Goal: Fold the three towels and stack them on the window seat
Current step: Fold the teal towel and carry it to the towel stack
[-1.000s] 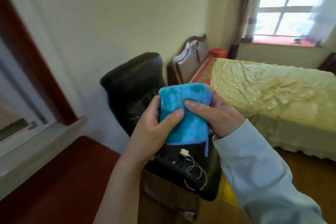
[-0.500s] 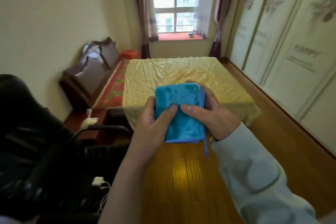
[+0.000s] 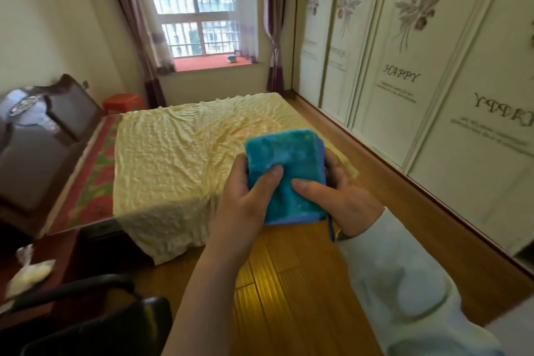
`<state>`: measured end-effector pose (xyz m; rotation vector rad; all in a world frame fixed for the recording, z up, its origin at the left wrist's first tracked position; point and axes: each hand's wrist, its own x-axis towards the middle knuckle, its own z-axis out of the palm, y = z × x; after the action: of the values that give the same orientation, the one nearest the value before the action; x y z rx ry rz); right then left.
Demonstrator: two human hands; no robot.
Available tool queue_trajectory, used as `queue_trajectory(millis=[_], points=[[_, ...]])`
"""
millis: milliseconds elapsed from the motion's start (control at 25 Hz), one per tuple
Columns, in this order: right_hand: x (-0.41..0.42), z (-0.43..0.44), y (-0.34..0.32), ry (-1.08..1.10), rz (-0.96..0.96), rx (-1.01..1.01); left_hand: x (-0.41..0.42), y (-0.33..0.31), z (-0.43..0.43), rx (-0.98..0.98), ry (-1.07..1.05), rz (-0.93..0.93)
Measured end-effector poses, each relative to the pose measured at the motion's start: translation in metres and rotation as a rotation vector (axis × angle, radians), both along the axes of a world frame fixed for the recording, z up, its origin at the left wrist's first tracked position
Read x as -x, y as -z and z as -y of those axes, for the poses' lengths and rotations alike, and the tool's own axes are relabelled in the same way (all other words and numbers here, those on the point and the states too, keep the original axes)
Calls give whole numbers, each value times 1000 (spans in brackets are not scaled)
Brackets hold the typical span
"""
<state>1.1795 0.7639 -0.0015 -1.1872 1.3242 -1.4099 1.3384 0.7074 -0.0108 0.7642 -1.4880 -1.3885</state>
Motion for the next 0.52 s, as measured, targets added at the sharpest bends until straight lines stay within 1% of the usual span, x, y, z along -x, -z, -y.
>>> queue_trajectory(millis=[40,240,520], points=[[14,25,0,44,7,-3,15,-1,32,-14,42,-1],[63,99,1,173,38,-9,69,-9,123,2,186,-15],[163,179,17,330,88,-1,182,0,221,-25,321,12]])
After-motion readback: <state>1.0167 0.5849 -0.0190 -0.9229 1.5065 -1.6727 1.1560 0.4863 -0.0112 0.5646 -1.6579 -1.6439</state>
